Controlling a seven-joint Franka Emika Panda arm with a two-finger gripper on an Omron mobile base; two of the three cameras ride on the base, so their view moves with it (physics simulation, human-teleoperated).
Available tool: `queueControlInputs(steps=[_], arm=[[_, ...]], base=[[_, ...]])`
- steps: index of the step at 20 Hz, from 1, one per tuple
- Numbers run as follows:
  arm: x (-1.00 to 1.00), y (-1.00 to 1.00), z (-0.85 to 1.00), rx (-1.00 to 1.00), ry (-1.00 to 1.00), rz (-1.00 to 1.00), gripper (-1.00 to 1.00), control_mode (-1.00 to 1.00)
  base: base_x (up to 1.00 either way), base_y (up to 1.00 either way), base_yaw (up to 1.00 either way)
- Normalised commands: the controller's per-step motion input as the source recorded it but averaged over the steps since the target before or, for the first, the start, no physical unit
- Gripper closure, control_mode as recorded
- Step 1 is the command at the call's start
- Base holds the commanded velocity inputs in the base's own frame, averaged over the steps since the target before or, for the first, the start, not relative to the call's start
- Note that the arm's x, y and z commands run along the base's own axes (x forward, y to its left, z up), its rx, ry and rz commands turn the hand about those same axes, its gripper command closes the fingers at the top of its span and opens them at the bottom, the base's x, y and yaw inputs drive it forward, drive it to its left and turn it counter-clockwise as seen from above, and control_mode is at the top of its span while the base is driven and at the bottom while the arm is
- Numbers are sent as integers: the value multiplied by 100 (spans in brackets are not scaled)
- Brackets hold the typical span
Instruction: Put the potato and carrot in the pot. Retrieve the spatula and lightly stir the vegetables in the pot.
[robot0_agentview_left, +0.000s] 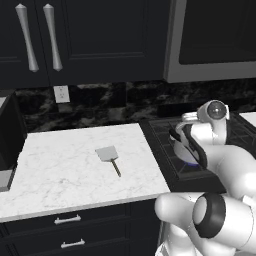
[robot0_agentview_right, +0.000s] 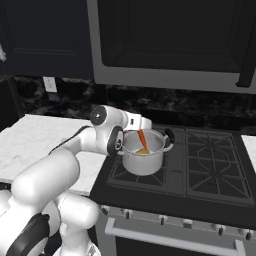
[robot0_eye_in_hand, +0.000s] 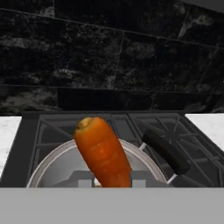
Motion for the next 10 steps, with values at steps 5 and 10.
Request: queueControlInputs(steps=[5,10], arm=[[13,11,-17,-1,0,0,100,-100],[45,0,-60,-5,0,3,100,-100]], base=[[0,0,0],[0,0,0]])
